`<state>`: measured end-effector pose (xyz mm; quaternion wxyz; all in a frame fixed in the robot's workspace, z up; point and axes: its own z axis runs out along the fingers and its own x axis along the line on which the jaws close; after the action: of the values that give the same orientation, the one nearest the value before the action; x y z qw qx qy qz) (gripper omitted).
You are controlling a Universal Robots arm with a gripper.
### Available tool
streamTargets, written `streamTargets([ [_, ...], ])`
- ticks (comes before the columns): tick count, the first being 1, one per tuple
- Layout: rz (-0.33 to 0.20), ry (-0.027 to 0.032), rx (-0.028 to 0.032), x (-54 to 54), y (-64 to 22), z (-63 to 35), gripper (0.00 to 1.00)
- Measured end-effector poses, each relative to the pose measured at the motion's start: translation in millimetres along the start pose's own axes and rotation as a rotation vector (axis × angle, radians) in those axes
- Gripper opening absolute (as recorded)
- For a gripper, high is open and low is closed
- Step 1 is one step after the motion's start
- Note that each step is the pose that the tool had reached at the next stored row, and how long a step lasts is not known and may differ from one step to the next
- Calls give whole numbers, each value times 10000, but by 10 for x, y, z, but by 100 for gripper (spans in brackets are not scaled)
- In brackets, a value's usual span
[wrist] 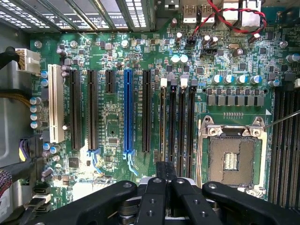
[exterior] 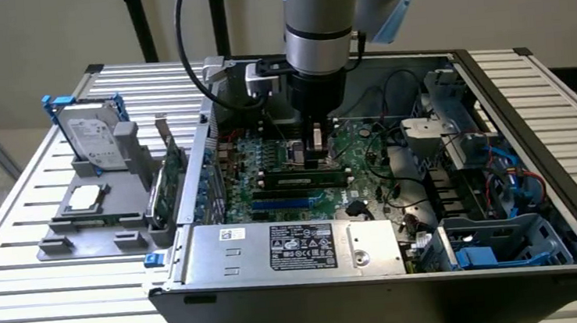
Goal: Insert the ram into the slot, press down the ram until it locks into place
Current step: 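Press down the ram until it locks into place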
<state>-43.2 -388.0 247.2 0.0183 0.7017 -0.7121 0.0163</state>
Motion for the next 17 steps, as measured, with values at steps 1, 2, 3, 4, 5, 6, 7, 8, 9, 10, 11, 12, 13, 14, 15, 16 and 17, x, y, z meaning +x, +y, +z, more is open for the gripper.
streamTargets([
  [1,-1,1,-1,0,1,1,11],
  [2,-1,-1,0,0,1,8,11],
  [3,1,1,-1,-1,5,18,11],
  [4,1,1,-4,-2,7,32,11],
  [5,0,1,-9,-3,8,45,11],
  [6,-2,0,-17,-4,9,59,11],
  [7,-2,-1,-24,-6,10,74,11],
  [8,-2,0,-30,-8,12,88,11],
  [9,-2,1,-34,-9,13,102,11],
  [10,-1,0,-36,-11,16,116,11],
  [11,-2,1,-40,-13,17,128,11],
  [12,-2,0,-40,-15,19,138,11],
  [13,-2,0,-40,-16,19,147,11],
  [14,-3,0,-40,-17,19,156,11],
  [15,-4,3,-41,-17,20,166,11],
  [16,-4,11,-44,-16,20,177,11],
  [17,-3,12,-43,-17,20,192,11],
])
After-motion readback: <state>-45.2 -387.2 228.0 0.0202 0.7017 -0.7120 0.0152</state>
